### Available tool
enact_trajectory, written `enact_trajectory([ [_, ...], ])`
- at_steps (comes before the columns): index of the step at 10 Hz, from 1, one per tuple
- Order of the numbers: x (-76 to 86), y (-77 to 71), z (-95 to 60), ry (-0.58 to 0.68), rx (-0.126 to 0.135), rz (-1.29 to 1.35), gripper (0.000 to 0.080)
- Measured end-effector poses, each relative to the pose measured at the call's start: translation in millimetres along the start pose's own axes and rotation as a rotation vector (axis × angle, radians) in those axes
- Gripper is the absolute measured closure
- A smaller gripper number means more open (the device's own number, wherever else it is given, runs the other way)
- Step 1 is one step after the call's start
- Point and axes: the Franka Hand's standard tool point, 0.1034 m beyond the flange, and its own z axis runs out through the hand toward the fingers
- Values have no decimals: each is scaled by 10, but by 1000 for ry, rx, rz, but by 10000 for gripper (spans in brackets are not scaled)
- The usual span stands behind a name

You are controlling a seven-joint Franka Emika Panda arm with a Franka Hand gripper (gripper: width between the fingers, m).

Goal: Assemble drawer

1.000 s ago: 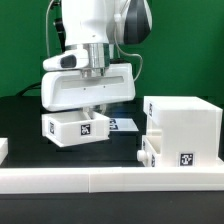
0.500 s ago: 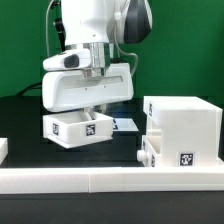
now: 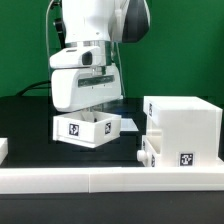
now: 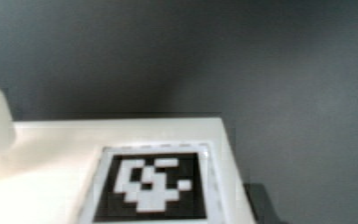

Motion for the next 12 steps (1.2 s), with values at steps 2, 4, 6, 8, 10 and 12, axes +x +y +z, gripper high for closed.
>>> enact_trajectory([
  [2,-4,4,1,-7,3,-142,758],
  [4,56,72,-12,-21,13,-328,758],
  [6,106,109,-29,-28,3,-475,758],
  [8,79,104,-15,-31,7,-504,758],
  [10,81,152,-36,-38,19,-505,758],
  [12,114,262,-89,-57,54,-505,758],
])
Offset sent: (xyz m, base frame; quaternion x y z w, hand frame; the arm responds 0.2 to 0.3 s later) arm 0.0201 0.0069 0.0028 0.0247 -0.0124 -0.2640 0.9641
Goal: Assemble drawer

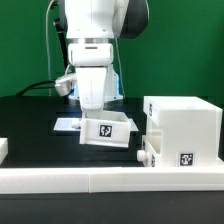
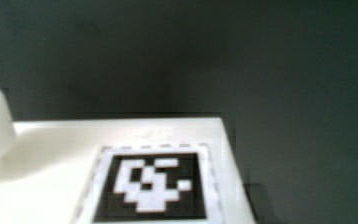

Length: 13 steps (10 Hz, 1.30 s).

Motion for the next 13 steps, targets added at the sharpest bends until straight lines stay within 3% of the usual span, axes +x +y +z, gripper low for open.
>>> enact_trajectory([
  [1,-23,29,-25,-6,34,1,758],
  [2,-42,18,-31,-11,86,1,758],
  [9,-37,105,-61,-5,72,-12,758],
  [11,-177,134,-63,43,67,-4,758],
  [13,-318,119,-31,111,80,-1,758],
])
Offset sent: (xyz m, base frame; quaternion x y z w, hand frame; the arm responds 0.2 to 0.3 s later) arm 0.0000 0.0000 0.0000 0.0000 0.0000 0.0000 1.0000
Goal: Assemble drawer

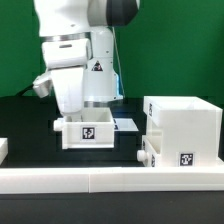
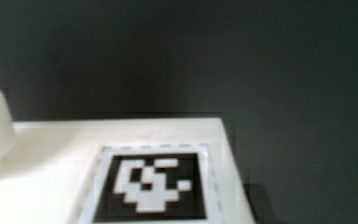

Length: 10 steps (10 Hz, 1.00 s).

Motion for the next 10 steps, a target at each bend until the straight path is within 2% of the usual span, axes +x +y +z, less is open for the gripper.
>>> enact_trajectory([
  [3,72,132,6,7,-12,-12,758],
  [7,66,119,27,6,-9,-10,758],
  [10,266,300,-45,-5,-22,-15,758],
])
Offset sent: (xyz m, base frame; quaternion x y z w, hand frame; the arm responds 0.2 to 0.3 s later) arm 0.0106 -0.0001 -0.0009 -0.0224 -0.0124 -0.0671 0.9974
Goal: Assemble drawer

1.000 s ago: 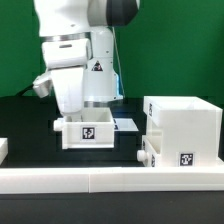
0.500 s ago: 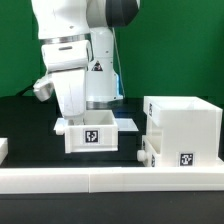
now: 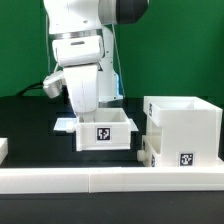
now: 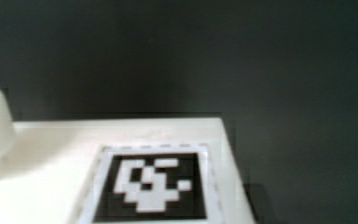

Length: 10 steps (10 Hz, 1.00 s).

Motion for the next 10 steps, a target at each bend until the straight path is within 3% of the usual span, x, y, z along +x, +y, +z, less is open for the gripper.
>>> enact_trajectory([
  [2,66,101,0,-1,-4,2,758],
  [4,49,83,13,-1,0,6,758],
  [5,54,58,18,2,20,5,758],
  [10,143,82,27,-4,15,-57,758],
])
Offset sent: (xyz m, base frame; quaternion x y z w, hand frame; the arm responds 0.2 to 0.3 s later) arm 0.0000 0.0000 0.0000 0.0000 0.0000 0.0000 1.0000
